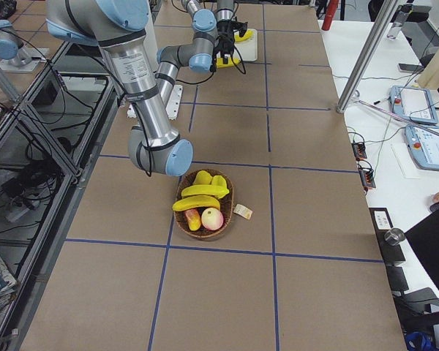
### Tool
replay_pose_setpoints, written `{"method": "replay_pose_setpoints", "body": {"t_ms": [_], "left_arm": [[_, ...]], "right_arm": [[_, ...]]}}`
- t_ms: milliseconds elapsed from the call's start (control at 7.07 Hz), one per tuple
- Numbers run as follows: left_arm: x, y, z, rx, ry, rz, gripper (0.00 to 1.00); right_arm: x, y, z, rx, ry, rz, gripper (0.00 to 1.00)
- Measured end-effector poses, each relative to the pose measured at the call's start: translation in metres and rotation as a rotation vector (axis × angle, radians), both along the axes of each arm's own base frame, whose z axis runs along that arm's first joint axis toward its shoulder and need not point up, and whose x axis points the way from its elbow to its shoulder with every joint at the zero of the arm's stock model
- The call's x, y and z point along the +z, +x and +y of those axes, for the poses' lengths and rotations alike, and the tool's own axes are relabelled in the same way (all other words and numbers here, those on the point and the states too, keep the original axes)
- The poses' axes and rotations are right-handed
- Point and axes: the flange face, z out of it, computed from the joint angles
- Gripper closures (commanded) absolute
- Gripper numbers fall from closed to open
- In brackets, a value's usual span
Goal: Transfer all bananas from basket to plate
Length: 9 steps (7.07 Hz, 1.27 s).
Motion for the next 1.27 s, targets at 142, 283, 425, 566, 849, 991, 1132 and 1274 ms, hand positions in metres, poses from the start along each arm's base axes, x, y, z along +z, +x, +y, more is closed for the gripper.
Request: {"method": "replay_pose_setpoints", "body": {"t_ms": [142, 283, 425, 566, 849, 991, 1132, 1274], "left_arm": [[0.006, -0.002, -0.006, -0.010, -0.008, -0.015, 1.00], [0.023, -0.006, -0.018, -0.028, -0.035, -0.062, 1.00], [0.048, -0.012, -0.032, -0.054, -0.058, -0.151, 1.00], [0.073, -0.025, -0.043, -0.078, -0.050, -0.265, 1.00], [0.143, -0.068, -0.044, -0.085, -0.015, -0.498, 1.00], [0.197, -0.098, -0.038, -0.076, -0.008, -0.609, 1.00], [0.247, -0.127, -0.033, -0.069, -0.019, -0.697, 1.00], [0.286, -0.151, -0.029, -0.065, -0.035, -0.764, 1.00]], "right_arm": [[-0.001, 0.005, 0.001, 0.003, 0.000, -0.006, 0.00], [-0.001, 0.014, 0.002, 0.009, 0.001, -0.009, 0.00], [0.007, 0.024, 0.003, 0.019, -0.003, -0.001, 0.00], [0.019, 0.031, 0.001, 0.033, -0.012, 0.018, 0.00], [0.044, 0.039, -0.006, 0.066, -0.031, 0.064, 0.00], [0.054, 0.041, -0.009, 0.082, -0.036, 0.083, 0.00], [0.060, 0.040, -0.011, 0.093, -0.040, 0.097, 0.00], [0.065, 0.040, -0.012, 0.100, -0.043, 0.107, 0.00]]}}
